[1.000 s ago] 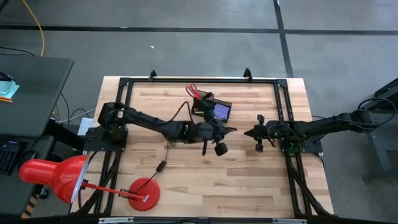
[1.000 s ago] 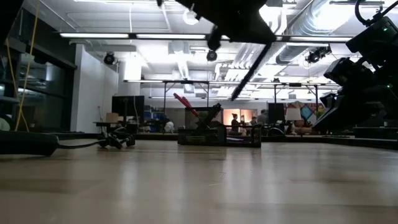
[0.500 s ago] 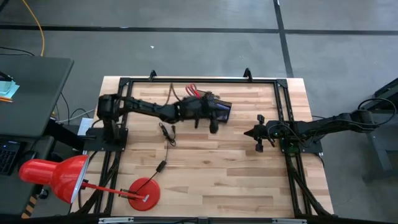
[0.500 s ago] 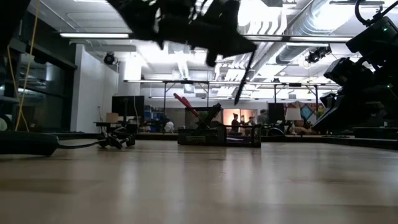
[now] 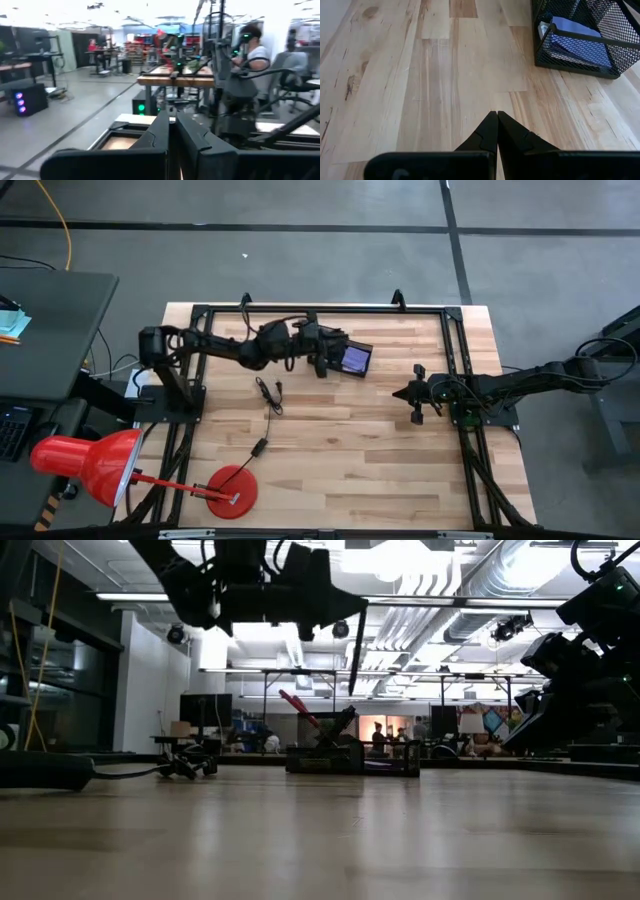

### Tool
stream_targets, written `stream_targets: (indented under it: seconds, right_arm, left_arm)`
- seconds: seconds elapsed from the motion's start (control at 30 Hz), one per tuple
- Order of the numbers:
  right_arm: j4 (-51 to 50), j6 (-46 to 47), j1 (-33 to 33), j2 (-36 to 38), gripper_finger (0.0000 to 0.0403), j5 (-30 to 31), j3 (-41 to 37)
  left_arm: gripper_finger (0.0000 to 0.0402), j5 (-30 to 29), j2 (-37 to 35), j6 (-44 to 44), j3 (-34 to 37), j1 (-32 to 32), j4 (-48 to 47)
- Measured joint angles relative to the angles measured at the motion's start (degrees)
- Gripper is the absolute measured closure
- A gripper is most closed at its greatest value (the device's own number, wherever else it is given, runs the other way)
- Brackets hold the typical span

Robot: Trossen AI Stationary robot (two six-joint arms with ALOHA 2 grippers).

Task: Pick and place office supplies into organizer
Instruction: Put the black pen into the mesh desk organizer

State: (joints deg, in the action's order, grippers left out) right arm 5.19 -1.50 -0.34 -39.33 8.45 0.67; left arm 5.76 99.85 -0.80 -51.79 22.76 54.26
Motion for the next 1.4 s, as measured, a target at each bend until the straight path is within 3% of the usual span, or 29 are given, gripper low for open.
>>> stream_targets:
  seconds: [0.53, 0.9, 1.4]
  right_arm:
    - [-0.02, 0.00, 0.00, 0.00, 0.0402, 0.00, -0.01]
    - [-0.02, 0.00, 0.00, 0.00, 0.0402, -0.02, -0.01]
    - [-0.03, 0.00, 0.00, -0.02, 0.0402, -0.01, -0.01]
  left_arm:
    - [0.0401, 0.67, 0.00, -1.28, -0.04, 9.02, 4.37]
    - [0.0401, -1.73, 0.56, -0.30, -0.04, 11.50, 0.45]
    - [0.0401, -3.90, 10.55, 2.78, -1.55, 11.37, 7.35]
